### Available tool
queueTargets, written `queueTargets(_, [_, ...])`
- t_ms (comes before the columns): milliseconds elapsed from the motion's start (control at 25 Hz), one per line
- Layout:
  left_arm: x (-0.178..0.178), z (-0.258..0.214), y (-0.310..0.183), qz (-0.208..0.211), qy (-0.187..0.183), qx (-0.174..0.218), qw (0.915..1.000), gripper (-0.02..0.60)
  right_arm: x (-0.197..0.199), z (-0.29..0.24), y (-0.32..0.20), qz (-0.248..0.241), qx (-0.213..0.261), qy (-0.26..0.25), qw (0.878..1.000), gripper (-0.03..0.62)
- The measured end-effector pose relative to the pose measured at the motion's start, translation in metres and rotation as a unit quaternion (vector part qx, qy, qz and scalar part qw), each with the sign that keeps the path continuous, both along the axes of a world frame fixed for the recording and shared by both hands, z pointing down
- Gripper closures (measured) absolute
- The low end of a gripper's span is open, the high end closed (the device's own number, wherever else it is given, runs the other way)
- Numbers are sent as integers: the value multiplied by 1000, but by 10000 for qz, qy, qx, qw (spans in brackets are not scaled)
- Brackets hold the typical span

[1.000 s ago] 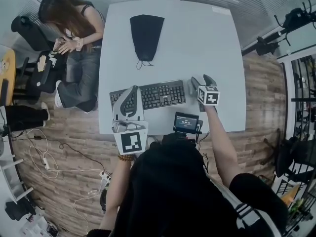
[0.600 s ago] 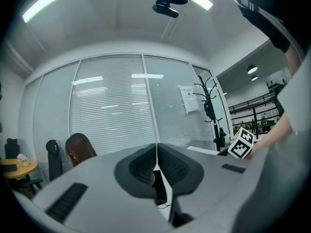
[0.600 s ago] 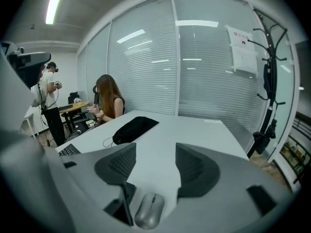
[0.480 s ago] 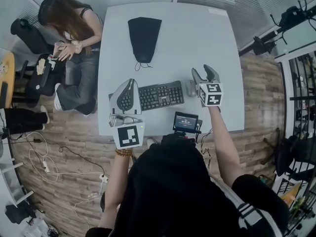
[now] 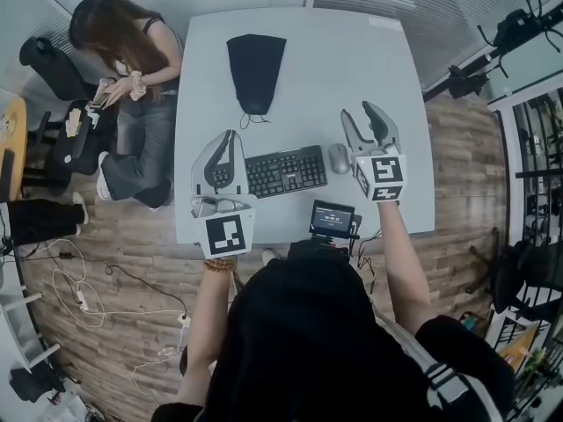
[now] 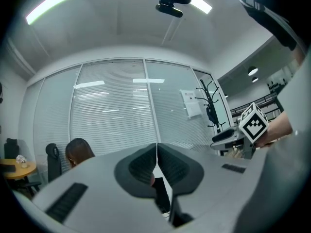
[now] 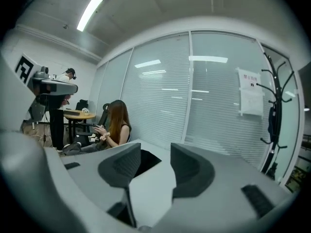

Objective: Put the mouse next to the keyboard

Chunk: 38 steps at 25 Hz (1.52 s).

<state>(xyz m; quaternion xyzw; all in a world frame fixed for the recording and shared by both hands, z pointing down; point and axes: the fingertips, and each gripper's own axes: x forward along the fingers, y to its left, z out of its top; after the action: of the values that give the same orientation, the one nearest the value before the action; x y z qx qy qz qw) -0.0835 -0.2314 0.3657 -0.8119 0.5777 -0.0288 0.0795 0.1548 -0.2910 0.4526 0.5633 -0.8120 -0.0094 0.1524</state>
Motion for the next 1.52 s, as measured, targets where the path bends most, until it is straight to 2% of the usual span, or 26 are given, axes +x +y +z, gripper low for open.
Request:
queueTargets(360, [12,-15,-5,127,103,192,9997,566,-26,-76,26,-79,1094,253,9936,454])
queueTargets(720, [17,-28,-2,162,342,303,9988,566,-34,-113,49,-58,1648,62,9863,514])
queueTargets(1160, [23,-37,22,283,453,428,9977,566,-43,-132,93,13,1877,-11,9822,563])
queueTargets(1320, [22,-32,32,333,471,411,9975,566,-48,-132,107,122,1872,-102,9822,572])
queueTargets(1520, [23,-27,46,417,496,383,9972,566,-43,-116,123,234,1664,136,9857,580])
